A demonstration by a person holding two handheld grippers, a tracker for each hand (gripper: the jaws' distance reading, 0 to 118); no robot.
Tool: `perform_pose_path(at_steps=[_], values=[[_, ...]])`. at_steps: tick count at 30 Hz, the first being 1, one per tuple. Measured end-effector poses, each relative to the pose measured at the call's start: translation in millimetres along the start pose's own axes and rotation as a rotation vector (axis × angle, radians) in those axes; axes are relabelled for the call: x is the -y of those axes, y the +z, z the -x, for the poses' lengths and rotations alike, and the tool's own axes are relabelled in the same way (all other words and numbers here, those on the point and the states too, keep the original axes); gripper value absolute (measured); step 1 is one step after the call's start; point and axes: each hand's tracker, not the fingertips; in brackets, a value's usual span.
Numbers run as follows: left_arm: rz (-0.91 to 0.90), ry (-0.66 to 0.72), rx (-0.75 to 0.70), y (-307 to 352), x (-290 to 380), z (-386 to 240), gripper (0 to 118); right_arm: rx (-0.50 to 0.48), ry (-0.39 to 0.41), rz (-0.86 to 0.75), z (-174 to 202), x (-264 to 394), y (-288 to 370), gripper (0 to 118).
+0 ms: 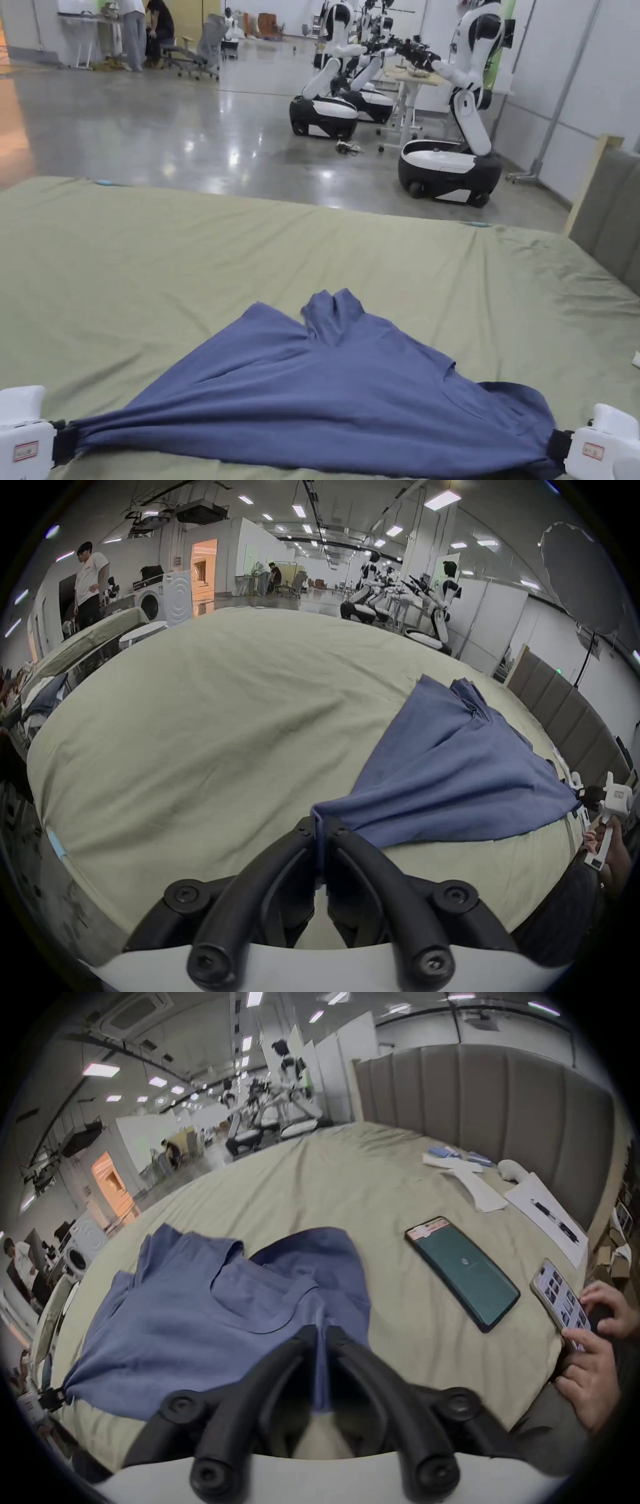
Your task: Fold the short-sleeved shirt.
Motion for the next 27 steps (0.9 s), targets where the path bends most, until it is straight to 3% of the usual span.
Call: perform_pose_path(at_steps=[2, 3, 4, 5, 7, 9, 11, 12, 13, 14, 15, 16, 17, 19, 23, 27], values=[[-0.081, 0.024, 0.004, 7.4, -1.9, 2.9, 14, 0.031, -0.018, -0.063, -0.8, -0.9, 8.3, 55], [-0.107, 0.022, -0.008, 14.2, -3.0, 4.4, 39, 0.02, -0.017, -0.069, 0.5, -4.9, 18.1, 97], [-0.135, -0.014, -0.022, 27.5, -4.1, 4.5, 82, 0.006, -0.007, -0.081, 3.8, -6.9, 31.2, 117], [-0.199, -0.052, -0.045, 43.5, -3.0, 2.9, 99, -0.029, 0.02, -0.218, 9.7, -10.6, 46.1, 112], [-0.387, -0.107, -0.104, 82.2, 3.0, -5.6, 99, -0.083, 0.105, -0.262, 17.2, -14.8, 59.0, 113], [-0.46, -0.119, -0.038, 111.1, 7.5, -9.0, 99, -0.174, 0.164, -0.363, 34.9, -10.1, 85.7, 113], [-0.498, -0.159, -0.073, 131.0, 13.3, -18.5, 99, -0.2, 0.257, -0.414, 57.9, 0.2, 117.7, 113], [-0.509, -0.173, -0.09, 136.8, 15.1, -20.5, 99, -0.208, 0.305, -0.425, 67.3, 3.7, 124.0, 110], [-0.501, -0.18, -0.089, 143.0, 16.2, -22.3, 96, -0.216, 0.348, -0.451, 77.6, 9.7, 130.9, 89], [-0.484, -0.197, -0.096, 143.9, 17.0, -26.4, 85, -0.236, 0.384, -0.477, 86.8, 15.3, 135.8, 52], [-0.48, -0.207, -0.099, 148.1, 17.9, -28.3, 45, -0.213, 0.416, -0.494, 98.4, 22.2, 148.7, 11], [-0.487, -0.23, -0.122, 150.7, 18.7, -31.2, 0, -0.199, 0.441, -0.499, 107.6, 26.2, 151.2, 0], [-0.525, -0.237, -0.184, 152.1, 21.9, -34.7, 0, -0.244, 0.44, -0.521, 112.8, 30.2, 154.5, 0], [-0.415, -0.235, -0.093, 153.0, 16.5, -26.1, 0, -0.326, 0.449, -0.476, 124.0, 33.6, 160.3, 0], [-0.344, -0.262, -0.171, 143.7, 22.1, -9.9, 0, -0.368, 0.474, -0.47, 143.9, 38.8, 163.8, 0], [-0.185, -0.267, -0.113, 117.1, 18.1, 12.5, 0, -0.413, 0.51, -0.433, 160.9, 45.3, 160.0, 0]])
